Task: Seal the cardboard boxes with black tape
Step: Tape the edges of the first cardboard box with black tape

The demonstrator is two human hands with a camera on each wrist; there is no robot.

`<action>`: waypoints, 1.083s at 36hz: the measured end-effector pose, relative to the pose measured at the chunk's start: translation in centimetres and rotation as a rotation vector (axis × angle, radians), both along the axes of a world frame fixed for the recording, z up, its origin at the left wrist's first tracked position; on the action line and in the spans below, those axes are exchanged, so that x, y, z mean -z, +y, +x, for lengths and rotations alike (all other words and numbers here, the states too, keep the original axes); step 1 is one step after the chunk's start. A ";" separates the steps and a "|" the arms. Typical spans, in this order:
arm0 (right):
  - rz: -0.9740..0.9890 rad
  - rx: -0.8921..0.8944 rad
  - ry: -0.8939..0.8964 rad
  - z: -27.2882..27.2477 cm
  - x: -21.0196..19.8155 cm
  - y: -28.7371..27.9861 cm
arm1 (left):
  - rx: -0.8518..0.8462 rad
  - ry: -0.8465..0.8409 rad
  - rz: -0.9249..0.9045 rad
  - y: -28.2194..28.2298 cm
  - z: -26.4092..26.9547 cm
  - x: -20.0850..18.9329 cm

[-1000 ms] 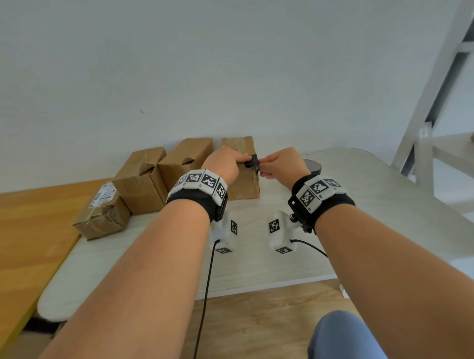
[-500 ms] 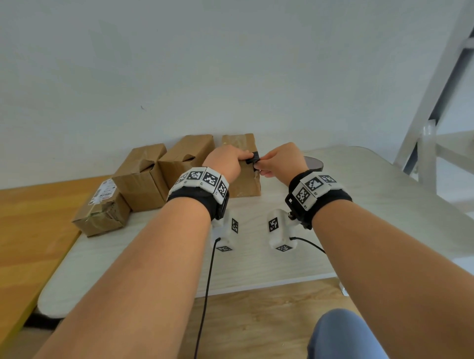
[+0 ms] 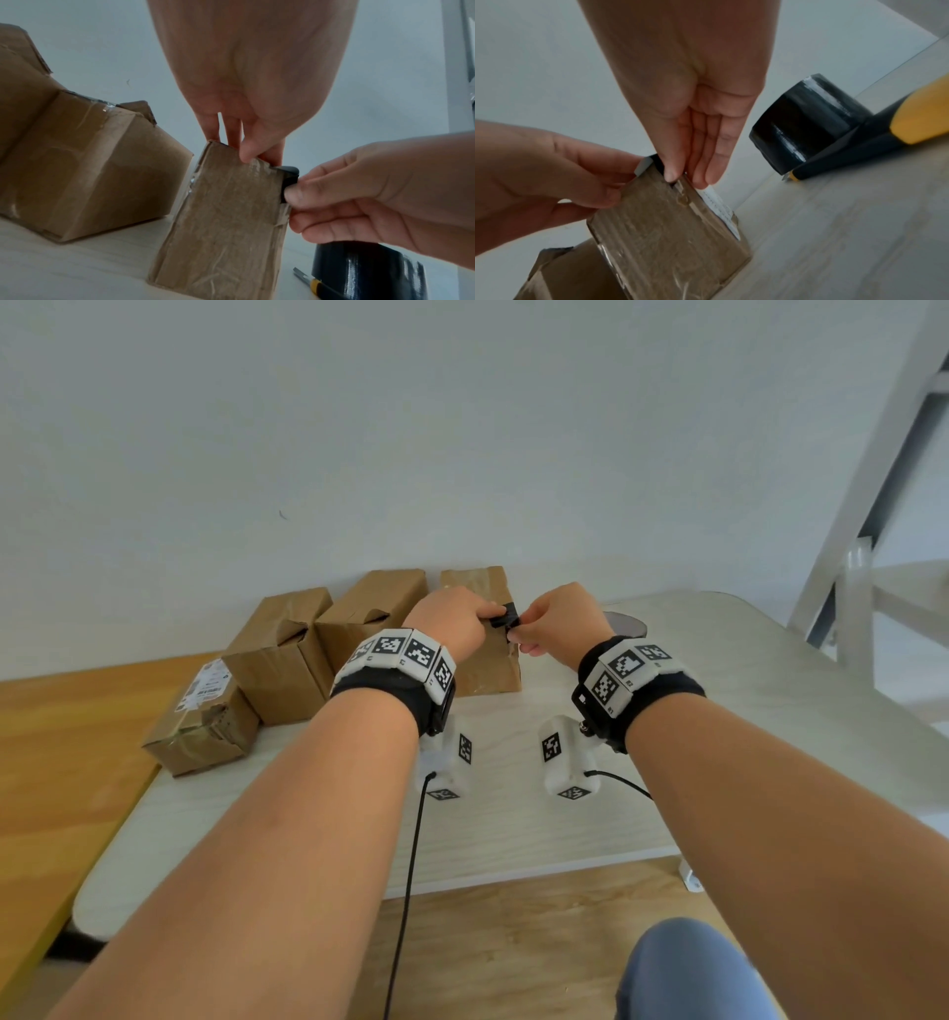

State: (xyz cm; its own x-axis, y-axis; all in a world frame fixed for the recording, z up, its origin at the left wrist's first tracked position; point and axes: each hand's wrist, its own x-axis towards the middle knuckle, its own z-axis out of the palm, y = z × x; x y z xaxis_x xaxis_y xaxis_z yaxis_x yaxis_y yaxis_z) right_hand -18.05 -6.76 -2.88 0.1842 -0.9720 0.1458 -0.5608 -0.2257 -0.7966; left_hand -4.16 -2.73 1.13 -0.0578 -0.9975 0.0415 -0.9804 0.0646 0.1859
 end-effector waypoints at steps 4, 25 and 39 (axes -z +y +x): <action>-0.035 -0.011 0.009 0.1 0.4 0.1 | 0.001 0.031 -0.035 0.3 -0.1 0.3; 0.229 -0.061 -0.140 -0.7 1.0 -0.2 | 0.048 0.179 -0.297 -1.9 0.4 2.4; 0.253 -0.035 -0.186 -0.2 1.0 -0.1 | 0.050 0.055 -0.309 -1.8 0.2 2.7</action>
